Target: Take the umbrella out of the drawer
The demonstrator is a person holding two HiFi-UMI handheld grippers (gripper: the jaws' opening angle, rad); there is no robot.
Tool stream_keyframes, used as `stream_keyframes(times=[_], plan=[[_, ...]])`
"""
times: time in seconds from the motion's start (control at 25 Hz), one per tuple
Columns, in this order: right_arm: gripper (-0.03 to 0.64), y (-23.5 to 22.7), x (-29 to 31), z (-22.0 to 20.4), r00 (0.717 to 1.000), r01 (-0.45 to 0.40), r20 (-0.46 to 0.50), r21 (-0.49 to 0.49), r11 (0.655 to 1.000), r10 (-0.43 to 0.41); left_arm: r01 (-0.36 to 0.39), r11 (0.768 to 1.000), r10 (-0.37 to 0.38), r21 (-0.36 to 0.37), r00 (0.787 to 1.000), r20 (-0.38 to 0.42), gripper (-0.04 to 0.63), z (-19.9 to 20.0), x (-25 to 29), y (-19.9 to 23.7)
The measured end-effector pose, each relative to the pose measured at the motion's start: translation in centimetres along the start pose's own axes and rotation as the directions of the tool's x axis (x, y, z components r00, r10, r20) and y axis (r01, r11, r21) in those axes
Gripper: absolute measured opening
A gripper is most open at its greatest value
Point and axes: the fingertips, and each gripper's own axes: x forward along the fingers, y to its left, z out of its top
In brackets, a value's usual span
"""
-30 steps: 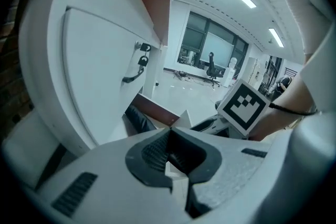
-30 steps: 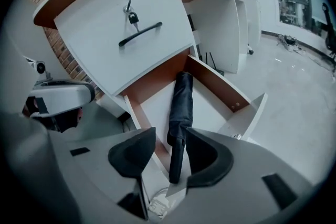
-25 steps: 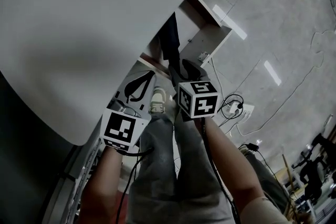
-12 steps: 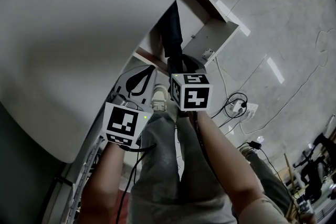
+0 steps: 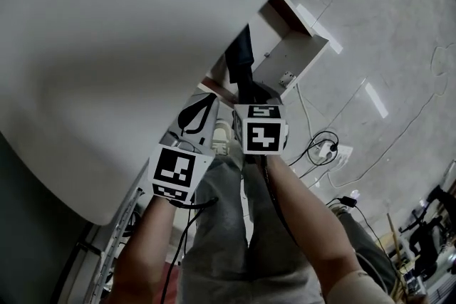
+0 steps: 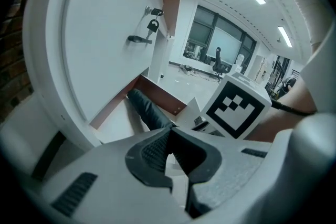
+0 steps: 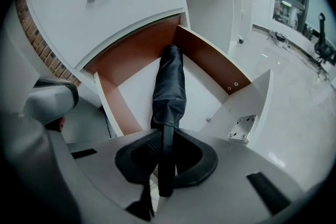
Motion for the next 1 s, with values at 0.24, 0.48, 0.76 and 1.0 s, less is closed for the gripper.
stream_keyframes(times=[0.24, 0.48, 0.76, 1.0], plan=[[0.037, -0.7, -1.5, 1.1, 0.983, -0.067, 0.179, 0.089, 0.994, 0.050, -0.011, 1.000, 0.011, -0.014, 1.000, 0.004, 0.008, -0.3, -0.2, 0.1], [0.034, -1.7, -4.1, 1.7, 0.956, -0.061, 0.291, 0.091, 0.994, 0.032, -0.008, 1.000, 0.008, -0.003, 1.000, -0.002, 0.008, -0.6, -1.2, -0.8], [0.026, -2.0, -8.3, 2.9, 0.932, -0.027, 0.363, 0.056, 0.998, 0.005, -0.009, 1.000, 0.009, 0.012, 1.000, 0.014, 0.008, 0.9, -3.3, -2.2], [0.023, -2.5, -10.3, 1.8, 0.948, -0.012, 0.317, 0.066, 0.998, -0.010, 0.003, 1.000, -0.003, 0.031, 1.000, 0.024, 0.008, 2.7, -4.8, -3.8]])
